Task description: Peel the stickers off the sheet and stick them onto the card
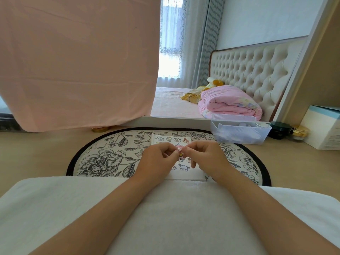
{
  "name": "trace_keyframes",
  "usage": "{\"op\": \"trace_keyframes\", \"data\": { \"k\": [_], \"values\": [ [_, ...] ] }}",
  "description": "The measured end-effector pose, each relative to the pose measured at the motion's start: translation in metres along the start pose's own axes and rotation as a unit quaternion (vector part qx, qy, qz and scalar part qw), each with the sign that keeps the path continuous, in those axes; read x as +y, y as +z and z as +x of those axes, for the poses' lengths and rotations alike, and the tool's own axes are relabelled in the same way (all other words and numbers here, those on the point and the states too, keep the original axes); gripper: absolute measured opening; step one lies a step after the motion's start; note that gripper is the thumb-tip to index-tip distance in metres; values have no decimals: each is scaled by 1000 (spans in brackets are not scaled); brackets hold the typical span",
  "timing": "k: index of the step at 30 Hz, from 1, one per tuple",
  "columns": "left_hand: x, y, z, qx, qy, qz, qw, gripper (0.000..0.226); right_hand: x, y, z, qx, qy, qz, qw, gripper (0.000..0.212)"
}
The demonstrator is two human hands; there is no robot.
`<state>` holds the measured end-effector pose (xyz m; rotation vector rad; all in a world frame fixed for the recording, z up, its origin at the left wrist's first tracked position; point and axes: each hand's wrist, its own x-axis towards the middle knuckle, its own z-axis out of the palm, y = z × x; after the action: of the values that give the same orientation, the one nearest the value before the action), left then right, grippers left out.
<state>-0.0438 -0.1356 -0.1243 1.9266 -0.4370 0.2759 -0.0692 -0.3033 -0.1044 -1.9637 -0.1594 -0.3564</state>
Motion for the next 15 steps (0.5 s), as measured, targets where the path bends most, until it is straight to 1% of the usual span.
{"op": "trace_keyframes", "data": {
  "k": [2,5,8,12,15],
  "values": [
    [0,0,-1,-12,8,-1,1000,15,2,-4,0,-32,42,45,998,14],
    [1,-1,-2,-19,13,3,1000,14,5,-7,0,-52,63,48,995,11],
    [1,-2,-3,-24,12,7,1000,15,6,-6,0,-54,44,25,997,14],
    [1,-2,-3,-26,7,22,999,15,7,0,1,-34,9,-24,999,17],
    [2,-3,-3,-24,-2,17,1000,16,5,2,1,-29,13,-31,999,17]
  ]
}}
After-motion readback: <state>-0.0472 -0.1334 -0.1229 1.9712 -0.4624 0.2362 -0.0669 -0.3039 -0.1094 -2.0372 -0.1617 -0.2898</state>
